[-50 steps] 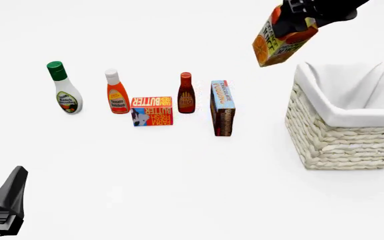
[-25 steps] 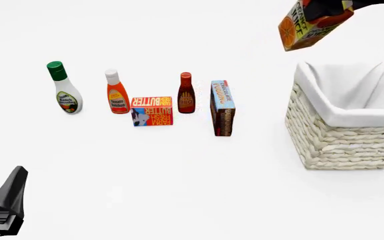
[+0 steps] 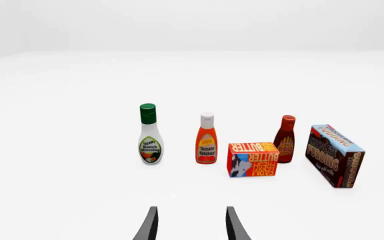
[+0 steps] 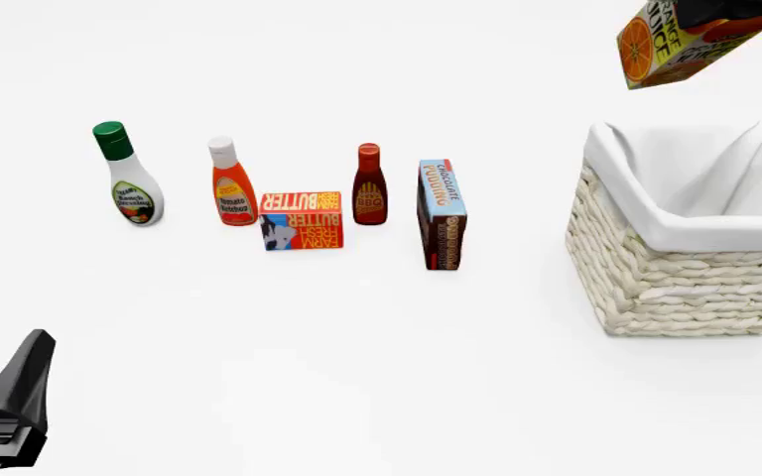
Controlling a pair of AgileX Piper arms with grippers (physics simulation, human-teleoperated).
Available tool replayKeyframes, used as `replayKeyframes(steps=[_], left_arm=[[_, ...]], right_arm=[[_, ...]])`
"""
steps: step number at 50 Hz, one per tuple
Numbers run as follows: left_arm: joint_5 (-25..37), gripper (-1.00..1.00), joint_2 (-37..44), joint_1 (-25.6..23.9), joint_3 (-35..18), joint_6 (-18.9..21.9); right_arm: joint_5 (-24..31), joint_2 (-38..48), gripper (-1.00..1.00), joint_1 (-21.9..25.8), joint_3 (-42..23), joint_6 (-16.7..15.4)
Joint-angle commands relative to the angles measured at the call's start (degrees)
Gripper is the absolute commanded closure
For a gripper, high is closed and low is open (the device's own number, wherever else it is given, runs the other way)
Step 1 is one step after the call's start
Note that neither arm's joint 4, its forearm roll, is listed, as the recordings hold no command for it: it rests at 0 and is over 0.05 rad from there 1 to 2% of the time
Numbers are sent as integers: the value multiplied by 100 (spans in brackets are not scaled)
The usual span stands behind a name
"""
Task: Pick the orange juice and place it in the basket.
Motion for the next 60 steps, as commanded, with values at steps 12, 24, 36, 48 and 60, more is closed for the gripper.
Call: replayKeyframes(steps=[12,24,36,48,60], left_arm=[[-4,-100,-4,28,6,1],[-4,-100,-4,28,5,1],[-3,-100,-3,29,5,2],[-4,-100,-4,29,6,1],[-3,-100,-3,28,5,2]], right_arm=[[0,-372,100,-707,254,-22],[0,-515,100,-1123,463,-8],[0,-370,100,-1257,538,345],[0,-294,100,-1253,547,561],[0,-84,100,-1305,663,642]])
